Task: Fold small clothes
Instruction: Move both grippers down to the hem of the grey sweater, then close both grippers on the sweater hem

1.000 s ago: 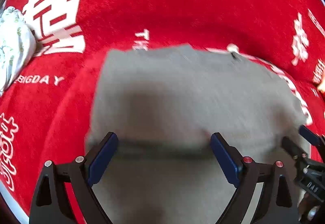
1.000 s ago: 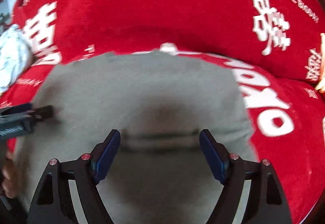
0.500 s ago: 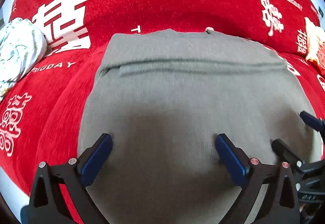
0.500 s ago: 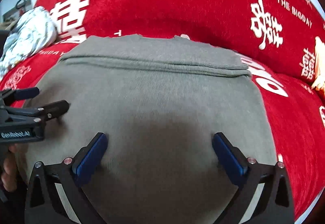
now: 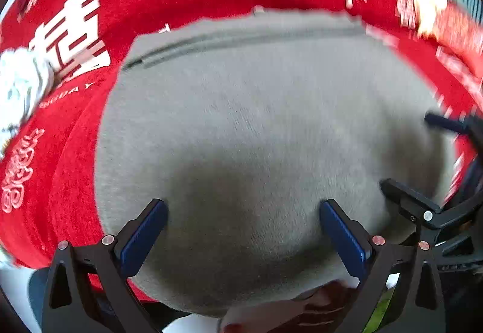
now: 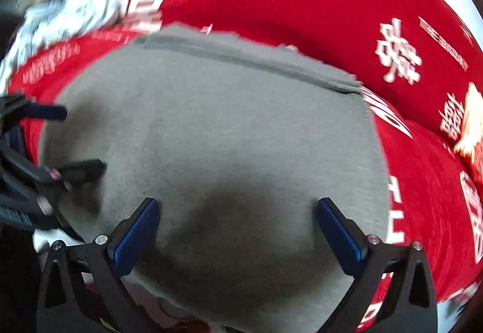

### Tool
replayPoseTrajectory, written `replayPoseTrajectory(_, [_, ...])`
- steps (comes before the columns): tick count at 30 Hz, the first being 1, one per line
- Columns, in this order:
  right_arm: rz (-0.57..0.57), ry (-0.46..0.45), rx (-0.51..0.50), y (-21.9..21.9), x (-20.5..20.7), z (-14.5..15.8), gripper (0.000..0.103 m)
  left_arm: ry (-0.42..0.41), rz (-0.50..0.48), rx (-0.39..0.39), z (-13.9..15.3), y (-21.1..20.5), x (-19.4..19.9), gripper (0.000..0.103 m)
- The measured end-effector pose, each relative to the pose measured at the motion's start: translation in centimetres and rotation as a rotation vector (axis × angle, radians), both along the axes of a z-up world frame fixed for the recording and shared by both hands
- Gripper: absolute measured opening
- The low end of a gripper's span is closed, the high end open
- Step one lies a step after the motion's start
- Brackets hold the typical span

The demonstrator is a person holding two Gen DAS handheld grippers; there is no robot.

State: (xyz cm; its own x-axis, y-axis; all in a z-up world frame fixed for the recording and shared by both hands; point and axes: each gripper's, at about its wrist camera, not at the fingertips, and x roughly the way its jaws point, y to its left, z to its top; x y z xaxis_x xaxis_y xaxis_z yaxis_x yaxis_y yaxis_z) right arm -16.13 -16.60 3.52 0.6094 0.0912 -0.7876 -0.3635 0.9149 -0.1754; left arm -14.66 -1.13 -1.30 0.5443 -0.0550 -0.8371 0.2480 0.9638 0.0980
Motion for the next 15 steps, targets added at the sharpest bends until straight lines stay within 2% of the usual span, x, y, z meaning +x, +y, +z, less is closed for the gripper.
replayPoseTrajectory(2, [0.002,-0.011,0.008,-0.4,-0.4,0.0,0.103,-0.007,-0.001,-0.003,0.1,0.4,-0.4,0.103])
replayPoseTrajectory(6, [-0.059,0.053,0.031,-3.6,-1.1,0.0,0.103,0.045,0.095,-0.010,0.2,3.7,-1.2,0.103])
replayPoseTrajectory(9, [-0.162,0.041,0.015,-6.0,-2.2,0.7,0.103,0.052,0.205,-0.113,0.9,7.6,-2.0,0.103])
replayPoseTrajectory(10, [-0.182,0.047,0.051,-7.1,-2.6,1.0,0.103,0.073,0.237,-0.150,0.8,8.7,-2.0,0.103])
replayPoseTrajectory(12, [-0.220,0.090,0.111,-8.4,-2.9,0.9,0.103,0.173,0.313,-0.222,-0.8,11.0,-1.4,0.103])
replayPoseTrajectory(13, [-0.252,0.124,0.128,-8.9,-2.8,0.7,0.103,0.220,0.347,-0.234,-1.7,11.7,-1.1,0.103])
replayPoseTrajectory(14, [-0.281,0.171,0.141,-9.3,-2.5,0.3,0.103,0.290,0.380,-0.271,-2.9,12.5,-0.9,0.103])
replayPoseTrajectory(15, [-0.290,0.217,0.155,-9.4,-2.3,-0.1,0.103,0.318,0.392,-0.317,-3.4,12.9,-0.9,0.103])
